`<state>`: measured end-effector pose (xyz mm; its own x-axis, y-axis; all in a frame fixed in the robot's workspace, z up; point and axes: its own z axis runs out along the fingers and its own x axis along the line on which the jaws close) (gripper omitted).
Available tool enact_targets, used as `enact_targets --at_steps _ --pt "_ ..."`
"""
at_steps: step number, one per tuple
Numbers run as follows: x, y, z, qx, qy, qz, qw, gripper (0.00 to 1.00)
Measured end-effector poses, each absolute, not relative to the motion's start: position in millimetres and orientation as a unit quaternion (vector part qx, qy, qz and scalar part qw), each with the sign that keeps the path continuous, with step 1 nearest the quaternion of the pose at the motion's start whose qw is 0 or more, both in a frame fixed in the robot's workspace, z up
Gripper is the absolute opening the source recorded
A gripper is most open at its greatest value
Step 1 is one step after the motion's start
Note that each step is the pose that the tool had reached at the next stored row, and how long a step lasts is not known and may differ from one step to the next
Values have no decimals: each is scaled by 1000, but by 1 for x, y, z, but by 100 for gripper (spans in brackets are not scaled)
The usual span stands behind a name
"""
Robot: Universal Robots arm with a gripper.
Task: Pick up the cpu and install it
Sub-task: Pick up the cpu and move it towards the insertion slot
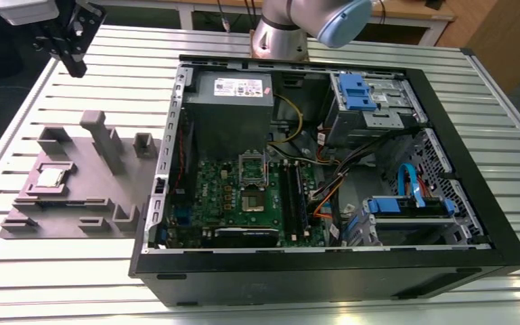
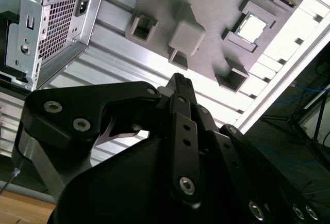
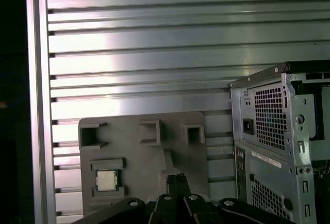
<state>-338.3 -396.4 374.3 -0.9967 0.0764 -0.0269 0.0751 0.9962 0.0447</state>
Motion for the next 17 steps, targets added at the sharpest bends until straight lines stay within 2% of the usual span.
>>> enact_targets --at_steps 17 --pt "-352 -396 370 38 999 22 14 10"
